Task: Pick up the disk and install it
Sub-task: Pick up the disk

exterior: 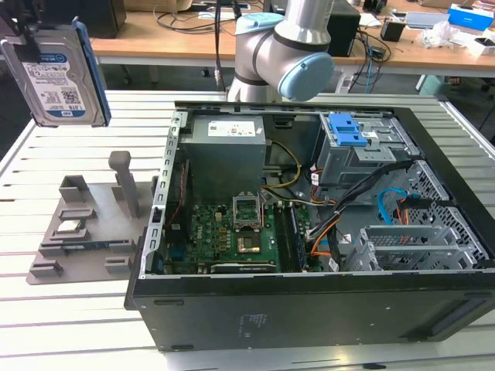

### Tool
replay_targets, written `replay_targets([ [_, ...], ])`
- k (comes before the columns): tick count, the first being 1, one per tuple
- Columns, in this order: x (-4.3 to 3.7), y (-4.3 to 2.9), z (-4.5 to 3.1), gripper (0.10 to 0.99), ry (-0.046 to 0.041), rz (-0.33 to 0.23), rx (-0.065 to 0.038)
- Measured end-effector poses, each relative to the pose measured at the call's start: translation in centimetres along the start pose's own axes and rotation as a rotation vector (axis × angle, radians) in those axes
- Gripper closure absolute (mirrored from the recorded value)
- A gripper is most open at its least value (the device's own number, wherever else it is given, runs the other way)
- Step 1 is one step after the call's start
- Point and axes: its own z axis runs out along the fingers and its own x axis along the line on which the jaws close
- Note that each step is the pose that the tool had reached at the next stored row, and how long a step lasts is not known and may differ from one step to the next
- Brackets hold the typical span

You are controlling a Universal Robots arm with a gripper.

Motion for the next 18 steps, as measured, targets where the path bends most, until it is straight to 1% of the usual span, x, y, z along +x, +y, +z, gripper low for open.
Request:
replay_targets([
  [5,-0.07,0.05,-1.28,0.722,0.0,0.0,0.0],
  [11,-0.09,0.09,-2.2,0.722,0.0,0.0,0.0],
  [17,-0.15,0.14,-3.32,0.722,0.0,0.0,0.0],
  [18,-0.17,0.15,-3.64,0.722,0.0,0.0,-0.001],
])
